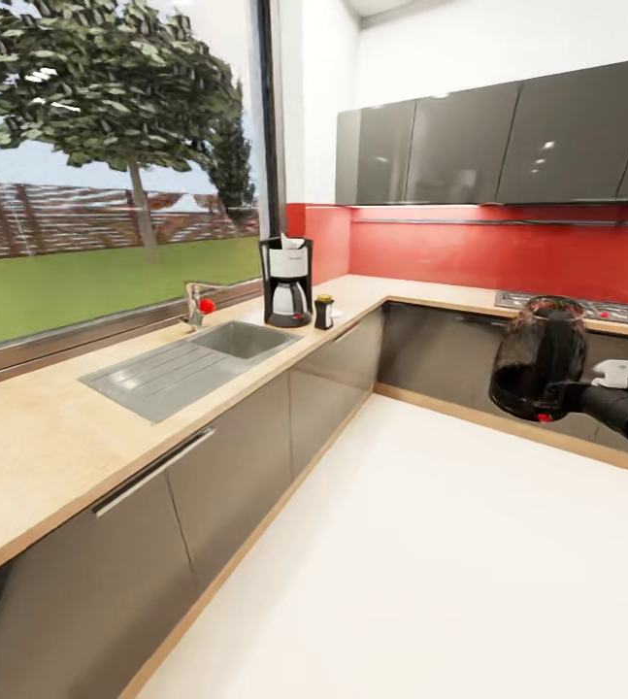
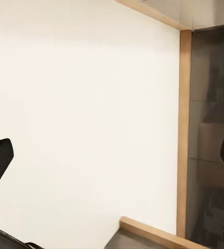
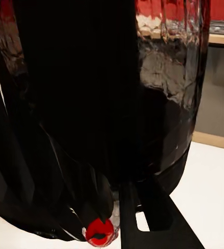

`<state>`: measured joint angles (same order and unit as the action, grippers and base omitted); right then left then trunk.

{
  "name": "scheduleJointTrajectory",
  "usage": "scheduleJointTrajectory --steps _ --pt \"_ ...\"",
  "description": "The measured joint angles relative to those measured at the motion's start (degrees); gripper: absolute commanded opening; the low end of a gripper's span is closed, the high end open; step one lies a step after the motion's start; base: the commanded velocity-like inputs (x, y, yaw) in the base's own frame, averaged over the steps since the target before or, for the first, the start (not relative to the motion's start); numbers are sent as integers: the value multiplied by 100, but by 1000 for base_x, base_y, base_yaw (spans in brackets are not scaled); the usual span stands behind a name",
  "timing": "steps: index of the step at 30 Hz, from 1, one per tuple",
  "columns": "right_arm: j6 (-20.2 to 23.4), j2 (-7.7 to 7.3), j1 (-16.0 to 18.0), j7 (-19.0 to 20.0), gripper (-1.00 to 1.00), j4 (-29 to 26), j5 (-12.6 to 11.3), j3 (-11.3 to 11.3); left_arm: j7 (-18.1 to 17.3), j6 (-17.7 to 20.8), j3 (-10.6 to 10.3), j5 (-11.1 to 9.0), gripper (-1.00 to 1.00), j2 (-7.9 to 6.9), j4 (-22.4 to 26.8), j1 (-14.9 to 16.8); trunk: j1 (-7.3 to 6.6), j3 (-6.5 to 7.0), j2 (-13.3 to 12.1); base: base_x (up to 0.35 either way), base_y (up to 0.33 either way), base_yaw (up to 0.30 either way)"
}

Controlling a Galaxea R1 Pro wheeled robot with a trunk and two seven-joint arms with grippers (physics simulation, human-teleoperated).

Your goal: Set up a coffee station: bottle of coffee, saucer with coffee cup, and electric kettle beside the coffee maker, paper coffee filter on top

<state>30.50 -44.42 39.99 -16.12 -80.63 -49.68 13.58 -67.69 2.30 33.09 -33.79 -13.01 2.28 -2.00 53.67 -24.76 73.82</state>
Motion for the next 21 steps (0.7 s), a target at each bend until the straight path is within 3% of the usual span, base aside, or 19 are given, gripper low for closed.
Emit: scheduleJointTrajectory --steps 8,13,21 --pt "-1 -1 -8 1 -100 1 -3 6 -1 0 0 0 100 0 0 0 -1 0 1 177 -211 -97" --pt "-2 -1 -11 2 -100 2 2 6 -2 0 8 0 100 0 1 0 -1 6 0 109 -23 -205" --pt "-6 0 -11 2 -100 2 -2 7 -2 0 4 0 100 0 1 0 -3 9 0 295 -2 -26"
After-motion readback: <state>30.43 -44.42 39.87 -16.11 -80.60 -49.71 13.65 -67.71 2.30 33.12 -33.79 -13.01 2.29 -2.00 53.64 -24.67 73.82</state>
